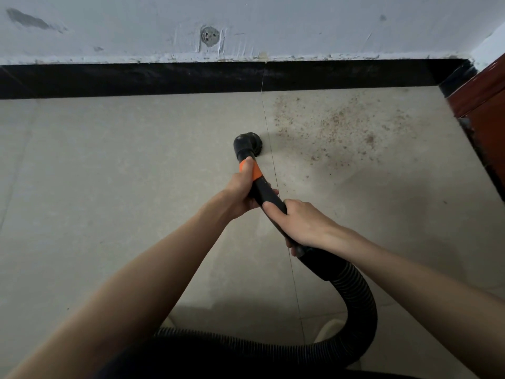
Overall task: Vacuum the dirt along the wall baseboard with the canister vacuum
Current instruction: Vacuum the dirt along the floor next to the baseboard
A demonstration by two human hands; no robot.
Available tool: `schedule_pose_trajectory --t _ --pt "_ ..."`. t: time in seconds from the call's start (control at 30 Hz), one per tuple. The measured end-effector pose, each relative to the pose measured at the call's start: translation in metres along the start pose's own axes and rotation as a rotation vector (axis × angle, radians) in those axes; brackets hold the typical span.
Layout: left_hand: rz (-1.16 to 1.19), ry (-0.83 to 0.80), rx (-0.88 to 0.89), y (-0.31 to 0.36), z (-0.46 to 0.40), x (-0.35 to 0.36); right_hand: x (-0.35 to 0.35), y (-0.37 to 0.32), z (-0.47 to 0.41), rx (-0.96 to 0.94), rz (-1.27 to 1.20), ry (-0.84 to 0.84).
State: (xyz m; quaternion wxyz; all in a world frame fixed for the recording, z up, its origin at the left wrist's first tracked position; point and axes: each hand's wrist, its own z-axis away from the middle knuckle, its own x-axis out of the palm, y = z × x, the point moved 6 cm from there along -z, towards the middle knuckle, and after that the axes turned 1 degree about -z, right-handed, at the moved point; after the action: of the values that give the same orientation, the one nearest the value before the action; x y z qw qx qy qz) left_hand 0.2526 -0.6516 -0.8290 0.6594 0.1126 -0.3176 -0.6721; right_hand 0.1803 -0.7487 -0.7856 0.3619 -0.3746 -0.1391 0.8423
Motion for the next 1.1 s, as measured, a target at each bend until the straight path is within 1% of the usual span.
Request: schedule_pose_trajectory --t 0.13,0.27,0.33,0.43,0.6,0.73,0.87,1.0,1.1 --pt "0.071 0.093 0.022 -0.011 0.009 -0.028 0.014 -0.006 -0.001 -0.050 -0.003 -0.104" --pt "0.114 0.149 0.029 -0.023 0.021 -0.042 0.026 -0.012 0.005 -0.071 0.013 -0.207" --pt "0.125 0.157 0.005 -0.027 0.027 -0.040 0.025 -0.010 0.012 -0.043 -0.028 -0.257" --pt "0.122 0.128 -0.045 -0.031 0.034 -0.030 0.020 -0.004 0.023 0.013 -0.066 -0.293" --pt "0.074 0.081 -0.087 -0.025 0.036 -0.011 0.013 0.001 0.035 0.073 -0.104 -0.252" --pt "0.027 -0.003 -0.103 -0.022 0.034 0.005 0.007 0.007 0.040 0.127 -0.145 -0.173" --pt "-0.006 -0.085 -0.107 -0.019 0.032 0.019 0.003 0.013 0.039 0.149 -0.123 -0.100" --pt "-0.002 -0.102 -0.104 -0.019 0.031 0.024 0.002 0.015 0.037 0.149 -0.112 -0.065" --pt "0.008 -0.101 -0.096 -0.021 0.032 0.019 0.006 0.014 0.037 0.134 -0.102 -0.074"
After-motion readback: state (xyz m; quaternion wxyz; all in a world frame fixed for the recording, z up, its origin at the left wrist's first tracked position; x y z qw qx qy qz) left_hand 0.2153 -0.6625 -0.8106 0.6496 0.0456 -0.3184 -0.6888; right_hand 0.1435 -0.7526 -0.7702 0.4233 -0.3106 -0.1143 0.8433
